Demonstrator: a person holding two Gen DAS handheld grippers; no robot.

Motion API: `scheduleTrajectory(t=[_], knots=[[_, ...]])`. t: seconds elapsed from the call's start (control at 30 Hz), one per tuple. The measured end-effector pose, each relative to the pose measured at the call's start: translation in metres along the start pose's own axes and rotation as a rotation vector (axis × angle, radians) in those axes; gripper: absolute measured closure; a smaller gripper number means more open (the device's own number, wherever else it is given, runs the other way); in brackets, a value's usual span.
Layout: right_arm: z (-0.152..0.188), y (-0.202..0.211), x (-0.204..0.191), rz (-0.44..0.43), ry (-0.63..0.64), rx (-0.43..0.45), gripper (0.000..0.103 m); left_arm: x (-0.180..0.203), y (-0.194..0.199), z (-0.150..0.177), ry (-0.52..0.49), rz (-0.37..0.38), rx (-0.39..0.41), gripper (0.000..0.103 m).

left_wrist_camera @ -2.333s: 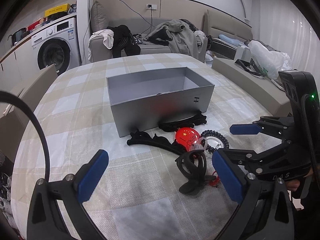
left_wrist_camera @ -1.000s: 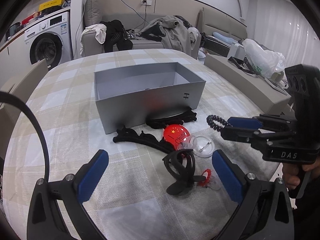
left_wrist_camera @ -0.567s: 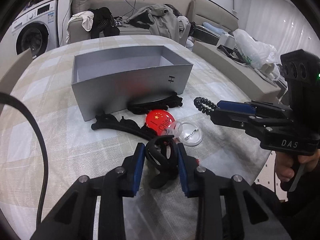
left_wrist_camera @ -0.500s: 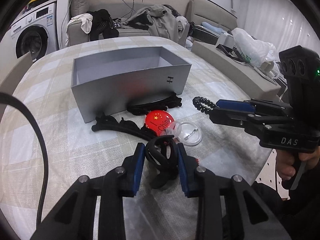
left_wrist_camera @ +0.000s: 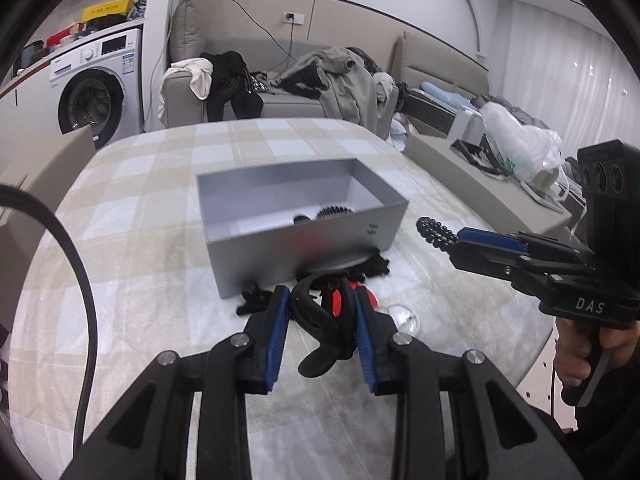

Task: Organize jewelry
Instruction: 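Grasp the beaded bracelet with right gripper while left grasps black hair clip, then lower both held items into the grey box and open both grippers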

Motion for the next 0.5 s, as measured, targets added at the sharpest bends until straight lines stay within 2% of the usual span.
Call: scheduleTrajectory(t=[0.3, 0.5], knots=[[-0.030, -0.004, -0.001, -0.022, 0.002, 0.055, 0.068, -0.009, -0.002, -0.027, 0.031, -0.027, 0.070, 0.077], [-0.047, -0.018, 0.010, -0.023, -0.046, 0.062, 0.068, -0.013, -0.014, -0.042, 0.025, -0.035, 0.094, 0.077]])
Point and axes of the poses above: each gripper's, at about its wrist camera, not at the fingertips, and y roughly against the way its jaws point, x to its right, z to its underside, the point moved 1 cm from there along -y, roughly the way its jaws point, and after that the axes turned 9 degrees about -z, right-handed, at the moved point
